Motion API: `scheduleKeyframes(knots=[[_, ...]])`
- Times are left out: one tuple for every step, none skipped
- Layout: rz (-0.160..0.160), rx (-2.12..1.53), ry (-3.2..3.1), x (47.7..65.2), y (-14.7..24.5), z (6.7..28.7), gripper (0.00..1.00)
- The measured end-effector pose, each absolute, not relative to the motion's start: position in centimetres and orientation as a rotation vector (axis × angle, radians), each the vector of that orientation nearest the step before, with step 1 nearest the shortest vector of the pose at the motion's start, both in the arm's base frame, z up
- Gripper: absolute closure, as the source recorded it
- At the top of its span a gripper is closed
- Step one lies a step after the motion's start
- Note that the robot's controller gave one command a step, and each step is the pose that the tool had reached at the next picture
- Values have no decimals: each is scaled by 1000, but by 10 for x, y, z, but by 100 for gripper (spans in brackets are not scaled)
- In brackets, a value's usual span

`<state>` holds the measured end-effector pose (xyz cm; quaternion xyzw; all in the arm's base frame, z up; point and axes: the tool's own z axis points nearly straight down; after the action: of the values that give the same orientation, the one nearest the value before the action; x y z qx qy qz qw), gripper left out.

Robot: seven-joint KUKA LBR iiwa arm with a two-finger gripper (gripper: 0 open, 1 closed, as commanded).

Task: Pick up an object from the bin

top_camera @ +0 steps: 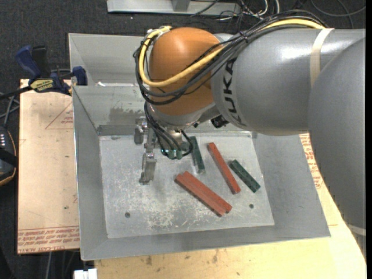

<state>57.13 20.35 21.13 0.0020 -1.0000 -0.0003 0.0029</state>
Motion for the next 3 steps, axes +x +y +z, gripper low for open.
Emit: scheduleKeyframes(knots=[[-2,1,-3142,573,203,215,0],[-4,-164,-3142,602,134,144,0],[1,-124,-3141,624,132,130,0]])
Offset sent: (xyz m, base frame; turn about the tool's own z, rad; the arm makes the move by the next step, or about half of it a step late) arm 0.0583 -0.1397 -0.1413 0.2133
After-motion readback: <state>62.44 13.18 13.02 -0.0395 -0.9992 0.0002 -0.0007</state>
